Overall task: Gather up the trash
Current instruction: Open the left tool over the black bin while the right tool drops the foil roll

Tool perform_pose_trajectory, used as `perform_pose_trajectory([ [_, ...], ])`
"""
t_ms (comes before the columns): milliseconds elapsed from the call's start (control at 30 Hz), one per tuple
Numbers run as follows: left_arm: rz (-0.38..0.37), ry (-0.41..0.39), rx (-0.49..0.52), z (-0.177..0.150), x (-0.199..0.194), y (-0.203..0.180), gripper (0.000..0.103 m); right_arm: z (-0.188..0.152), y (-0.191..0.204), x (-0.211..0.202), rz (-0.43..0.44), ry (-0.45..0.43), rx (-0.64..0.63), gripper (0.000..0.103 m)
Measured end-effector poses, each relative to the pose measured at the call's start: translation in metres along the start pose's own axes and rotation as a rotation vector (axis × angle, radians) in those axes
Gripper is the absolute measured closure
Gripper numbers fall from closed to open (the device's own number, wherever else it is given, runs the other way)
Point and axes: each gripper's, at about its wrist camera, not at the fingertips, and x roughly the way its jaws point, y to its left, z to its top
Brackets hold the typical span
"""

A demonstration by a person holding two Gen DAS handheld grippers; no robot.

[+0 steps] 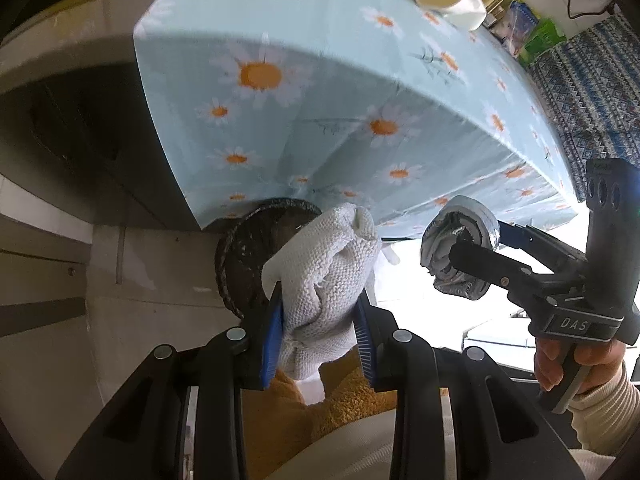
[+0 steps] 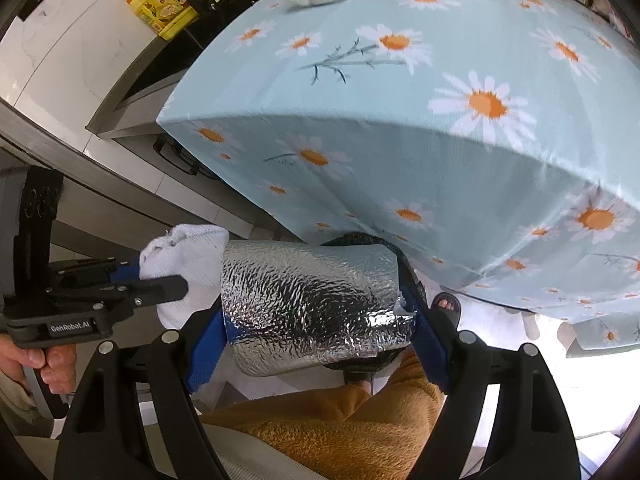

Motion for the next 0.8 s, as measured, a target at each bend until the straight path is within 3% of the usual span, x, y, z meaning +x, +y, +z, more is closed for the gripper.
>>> perform_pose_trajectory([
  [333,0.006,0.052,0.002,0.0,0.017,-0.004,0.07,0.0,-0.003,0.007,0.012,0.018,0.027,0.019],
  [467,0.003,0.062,-0.016,0.005,0.021,-0.003,0.049,0.004,-0.006,0.006,0.028,0.014,0.048,0.014],
  [800,0.005,0.063,-0.021,0.01,0.02,-0.002,0.049,0.009,-0.013,0.001,0.036,0.008,0.077,0.013],
])
